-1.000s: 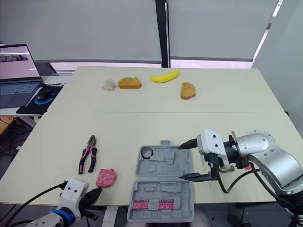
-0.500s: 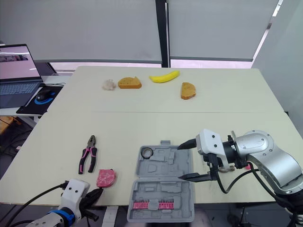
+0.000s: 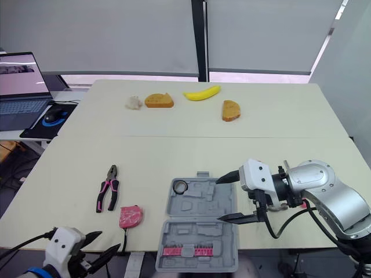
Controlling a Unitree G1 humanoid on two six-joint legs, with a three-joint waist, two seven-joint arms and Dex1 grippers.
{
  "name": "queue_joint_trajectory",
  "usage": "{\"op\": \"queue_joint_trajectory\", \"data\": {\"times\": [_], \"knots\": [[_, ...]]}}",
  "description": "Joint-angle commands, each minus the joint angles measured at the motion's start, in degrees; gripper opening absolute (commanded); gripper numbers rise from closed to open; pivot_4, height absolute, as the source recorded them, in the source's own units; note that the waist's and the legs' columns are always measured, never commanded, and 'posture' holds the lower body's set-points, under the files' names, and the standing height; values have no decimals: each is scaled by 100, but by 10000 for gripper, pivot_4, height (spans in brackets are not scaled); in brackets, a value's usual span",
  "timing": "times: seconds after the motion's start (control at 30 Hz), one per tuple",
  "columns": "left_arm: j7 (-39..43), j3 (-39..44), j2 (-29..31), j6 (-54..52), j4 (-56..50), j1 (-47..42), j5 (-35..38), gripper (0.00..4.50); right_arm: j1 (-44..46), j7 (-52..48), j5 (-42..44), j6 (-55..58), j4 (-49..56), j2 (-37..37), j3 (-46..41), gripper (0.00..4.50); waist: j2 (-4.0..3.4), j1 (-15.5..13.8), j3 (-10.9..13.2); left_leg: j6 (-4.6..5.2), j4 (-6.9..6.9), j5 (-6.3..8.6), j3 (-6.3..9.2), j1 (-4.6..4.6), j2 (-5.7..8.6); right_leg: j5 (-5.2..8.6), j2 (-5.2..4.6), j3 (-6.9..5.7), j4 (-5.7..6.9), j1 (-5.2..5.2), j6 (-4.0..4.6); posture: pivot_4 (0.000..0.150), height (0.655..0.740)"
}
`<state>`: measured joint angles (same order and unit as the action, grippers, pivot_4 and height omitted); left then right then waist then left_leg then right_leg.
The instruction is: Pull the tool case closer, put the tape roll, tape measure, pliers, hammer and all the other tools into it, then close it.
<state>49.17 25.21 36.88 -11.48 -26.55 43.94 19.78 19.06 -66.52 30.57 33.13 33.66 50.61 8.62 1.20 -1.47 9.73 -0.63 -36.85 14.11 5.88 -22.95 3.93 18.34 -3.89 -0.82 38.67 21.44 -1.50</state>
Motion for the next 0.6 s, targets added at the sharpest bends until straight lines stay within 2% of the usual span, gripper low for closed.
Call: {"op": "queue_joint_trajectory", "data": {"times": [0.03, 0.13, 0.23, 0.4, 0.6], "knots": [[1232, 269, 812, 1010, 1057, -455, 6, 44813, 180, 97, 185, 85, 258, -103, -48, 45000, -18, -7, 10, 0, 1, 0, 0, 1, 0, 0, 0, 0, -1, -1, 1, 1500, 7400], [1956, -15, 1496, 1526, 2243, -1382, -77, 44813, 321, 200, 225, 253, 381, -198, 39, 45000, -30, -4, 18, 0, 1, -1, 2, 1, -1, -2, 0, -3, 4, 1, 5, 1500, 7400], [2508, -467, 1860, 2024, 3269, -2333, -264, 44813, 445, 376, 203, 426, 503, -281, 145, 45000, -27, 16, 17, 0, 2, 0, 4, -1, -1, -10, 2, -5, 1, 2, -8, 1500, 7400], [3045, -1403, 1867, 2668, 4684, -3868, -716, 44813, 478, 626, 136, 573, 652, -426, 330, 45000, -17, 58, 17, 8, 12, 11, -7, -7, 2, -19, 1, 6, -7, 15, -22, 1500, 7400], [3454, -1949, 1794, 3317, 5470, -4512, -861, 44813, 335, 812, 108, 660, 806, -392, 379, 45000, -15, 172, 18, 6, 16, 11, -10, -19, 2, -19, 1, 8, 2, 8, -21, 1500, 7400]]}}
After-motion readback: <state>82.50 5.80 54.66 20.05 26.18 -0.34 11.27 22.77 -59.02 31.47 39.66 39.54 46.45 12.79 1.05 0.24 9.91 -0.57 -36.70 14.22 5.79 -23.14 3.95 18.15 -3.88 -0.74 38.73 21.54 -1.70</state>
